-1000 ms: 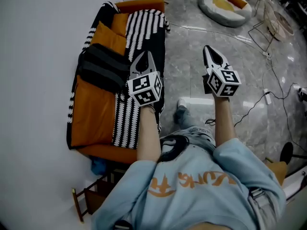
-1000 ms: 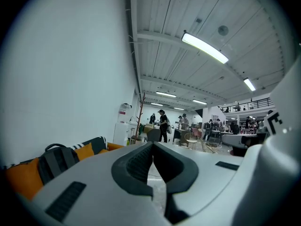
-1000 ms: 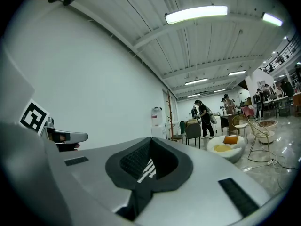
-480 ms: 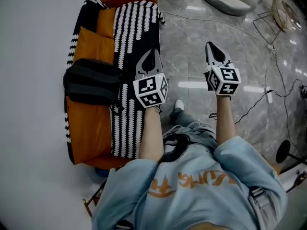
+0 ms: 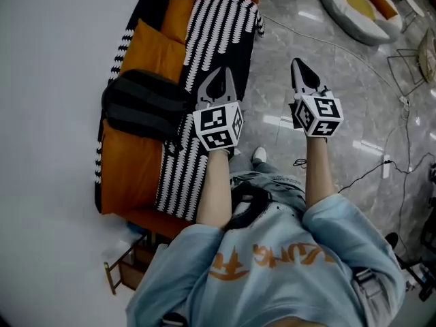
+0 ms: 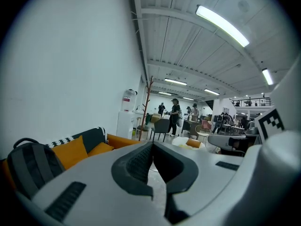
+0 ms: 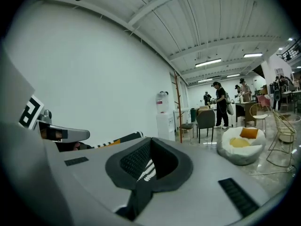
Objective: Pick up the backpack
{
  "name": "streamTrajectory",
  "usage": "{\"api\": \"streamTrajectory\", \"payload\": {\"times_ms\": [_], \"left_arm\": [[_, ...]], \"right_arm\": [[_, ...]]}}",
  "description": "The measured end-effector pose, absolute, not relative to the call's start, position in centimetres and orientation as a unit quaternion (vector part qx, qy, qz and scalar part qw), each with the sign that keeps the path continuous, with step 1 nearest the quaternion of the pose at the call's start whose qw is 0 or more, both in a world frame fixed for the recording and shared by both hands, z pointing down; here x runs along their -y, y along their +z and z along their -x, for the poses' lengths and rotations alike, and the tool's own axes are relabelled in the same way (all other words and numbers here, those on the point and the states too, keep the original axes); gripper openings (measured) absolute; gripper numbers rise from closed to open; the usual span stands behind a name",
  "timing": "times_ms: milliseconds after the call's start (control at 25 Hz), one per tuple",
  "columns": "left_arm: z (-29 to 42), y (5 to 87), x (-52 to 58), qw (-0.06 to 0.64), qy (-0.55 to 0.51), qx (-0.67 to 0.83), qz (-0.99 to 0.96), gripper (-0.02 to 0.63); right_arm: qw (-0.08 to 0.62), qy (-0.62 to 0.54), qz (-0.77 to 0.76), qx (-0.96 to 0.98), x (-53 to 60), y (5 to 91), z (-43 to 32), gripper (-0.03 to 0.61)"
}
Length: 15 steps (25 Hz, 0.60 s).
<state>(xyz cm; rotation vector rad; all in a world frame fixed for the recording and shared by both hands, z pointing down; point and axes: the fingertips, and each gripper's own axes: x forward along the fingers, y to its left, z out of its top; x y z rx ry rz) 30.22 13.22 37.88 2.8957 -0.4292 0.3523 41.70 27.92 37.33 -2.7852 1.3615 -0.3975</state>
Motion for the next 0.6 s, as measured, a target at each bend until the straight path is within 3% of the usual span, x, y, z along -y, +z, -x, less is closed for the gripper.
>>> {"api": "streamTrajectory", "payload": {"times_ms": [440, 600], "left_arm": [[-34.4, 39.0, -8.1, 0.121, 0.125, 0.136, -0.975, 0.020], [-32.5, 40.1, -3.1, 0.150, 0.122, 0.183, -0.964, 0.020]], "right_arm": [[-0.004, -0.134, 0.898, -0.419, -22.4, 37.9, -46.8, -0.003], [-0.023, -0.135, 0.873, -0.468, -16.5, 38.1, -45.6, -0.003]]}}
